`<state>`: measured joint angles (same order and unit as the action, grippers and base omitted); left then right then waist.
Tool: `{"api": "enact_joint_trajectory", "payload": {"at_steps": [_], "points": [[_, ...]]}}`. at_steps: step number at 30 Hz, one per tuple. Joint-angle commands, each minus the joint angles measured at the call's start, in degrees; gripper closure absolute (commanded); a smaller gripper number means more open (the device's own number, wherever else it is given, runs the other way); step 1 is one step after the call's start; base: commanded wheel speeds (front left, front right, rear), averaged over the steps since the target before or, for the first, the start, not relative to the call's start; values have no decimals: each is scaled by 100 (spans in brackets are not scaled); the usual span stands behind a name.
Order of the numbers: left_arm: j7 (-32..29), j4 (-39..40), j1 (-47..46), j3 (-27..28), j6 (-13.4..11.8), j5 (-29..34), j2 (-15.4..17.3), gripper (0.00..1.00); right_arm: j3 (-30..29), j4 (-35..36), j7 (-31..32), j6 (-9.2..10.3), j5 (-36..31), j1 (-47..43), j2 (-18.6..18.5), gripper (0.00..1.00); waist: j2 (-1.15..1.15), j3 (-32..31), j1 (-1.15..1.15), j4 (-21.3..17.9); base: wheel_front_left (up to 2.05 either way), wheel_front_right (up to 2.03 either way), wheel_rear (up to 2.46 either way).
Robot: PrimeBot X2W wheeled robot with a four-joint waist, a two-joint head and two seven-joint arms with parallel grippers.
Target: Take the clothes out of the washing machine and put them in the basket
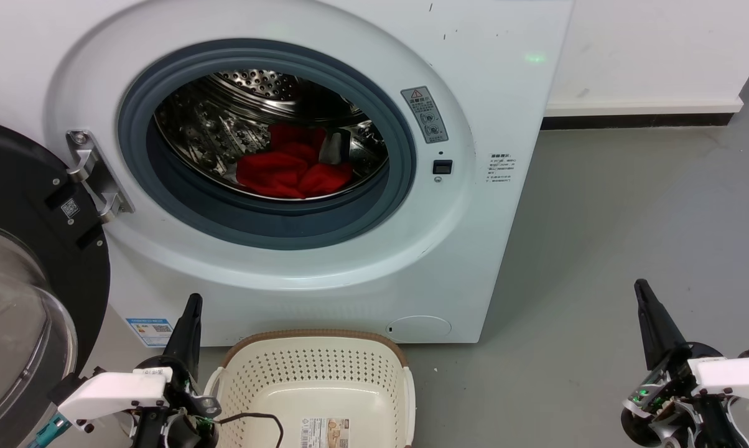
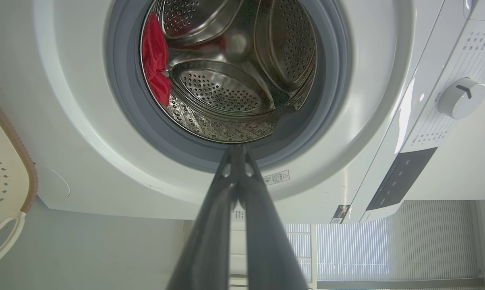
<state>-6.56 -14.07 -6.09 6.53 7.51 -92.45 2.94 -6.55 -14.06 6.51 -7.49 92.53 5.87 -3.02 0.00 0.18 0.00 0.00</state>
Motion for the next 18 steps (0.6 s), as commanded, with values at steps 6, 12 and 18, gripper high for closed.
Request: {"api": "enact_joint_trajectory", "payload": {"at_steps": [6, 12, 18], "points": [[-6, 0, -31, 14, 13, 7, -12, 100, 4, -7, 4, 0, -25, 80, 21, 100, 0, 0, 0, 0, 0, 0, 0], [-6, 0, -31, 14, 13, 7, -12, 100, 3, -7, 4, 1, -25, 80, 21, 100, 0, 0, 0, 0, 0, 0, 0], [32, -33, 12, -39, -1, 11, -2, 0, 25, -15, -32, -1, -12, -24, 1, 0, 0, 1, 0, 0, 0, 0, 0]]}}
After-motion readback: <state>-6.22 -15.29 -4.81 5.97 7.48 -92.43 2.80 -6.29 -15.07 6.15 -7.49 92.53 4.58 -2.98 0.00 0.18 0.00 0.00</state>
